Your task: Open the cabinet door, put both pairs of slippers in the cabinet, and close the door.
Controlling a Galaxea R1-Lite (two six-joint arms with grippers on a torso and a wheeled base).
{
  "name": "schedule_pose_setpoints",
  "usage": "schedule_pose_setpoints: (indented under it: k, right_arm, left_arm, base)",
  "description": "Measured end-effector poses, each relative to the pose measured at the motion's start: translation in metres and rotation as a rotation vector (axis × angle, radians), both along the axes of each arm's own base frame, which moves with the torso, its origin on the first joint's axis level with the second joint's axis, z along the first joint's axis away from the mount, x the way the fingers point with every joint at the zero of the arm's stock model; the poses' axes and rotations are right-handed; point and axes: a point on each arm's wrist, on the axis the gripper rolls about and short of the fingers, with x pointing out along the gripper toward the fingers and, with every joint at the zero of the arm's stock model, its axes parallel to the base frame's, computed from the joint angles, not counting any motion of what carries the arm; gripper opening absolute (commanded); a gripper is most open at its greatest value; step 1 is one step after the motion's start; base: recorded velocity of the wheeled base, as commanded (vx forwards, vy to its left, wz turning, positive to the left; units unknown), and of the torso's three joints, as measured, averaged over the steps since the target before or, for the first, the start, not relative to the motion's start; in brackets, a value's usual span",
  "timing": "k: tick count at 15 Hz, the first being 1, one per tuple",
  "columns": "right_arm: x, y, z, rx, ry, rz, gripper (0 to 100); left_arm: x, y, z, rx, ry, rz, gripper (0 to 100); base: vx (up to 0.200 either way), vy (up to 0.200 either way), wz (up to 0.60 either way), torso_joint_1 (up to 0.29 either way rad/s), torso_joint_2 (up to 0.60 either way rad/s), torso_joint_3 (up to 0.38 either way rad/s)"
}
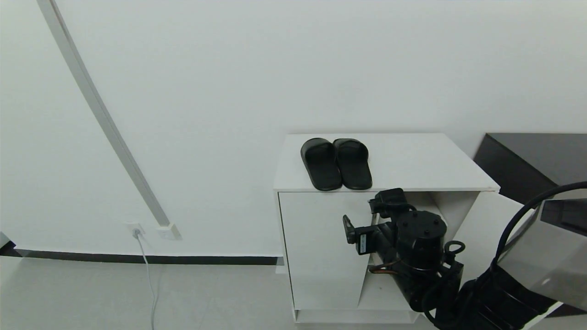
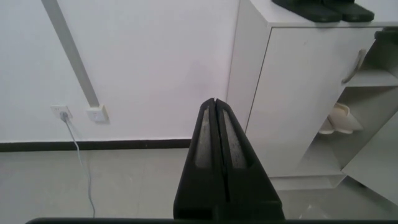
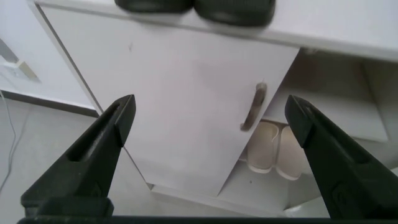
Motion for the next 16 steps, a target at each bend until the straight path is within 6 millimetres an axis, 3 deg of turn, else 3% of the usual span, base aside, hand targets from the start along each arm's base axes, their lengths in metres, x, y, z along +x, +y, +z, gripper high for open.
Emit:
schedule_pose_setpoints:
  k: [6, 11, 16]
  right_arm:
    - [0.002, -0.001, 0.003, 0.020, -0.014, -0.003, 100]
    - [0.004, -0.002, 0.004, 0.027, -0.050, 0.008, 100]
    - [0.013, 0.003, 0.028, -0.002, -0.019, 0.005, 100]
  left_arm:
    - [0.000, 0.000, 0.000, 0.002, 0.000, -0.001, 0]
    - [0.000, 0.000, 0.000, 0.004, 0.000, -0.001, 0]
    - [0.000, 0.000, 0.000, 0.009, 0.000, -0.001, 0]
  base:
    - [0.000, 0.000, 0.00, 0.165, -0.36, -0.197]
    - [0.000, 0.000, 0.00, 0.006, -0.01, -0.006]
    - [0.000, 0.000, 0.00, 0.000, 0.00, 0.000]
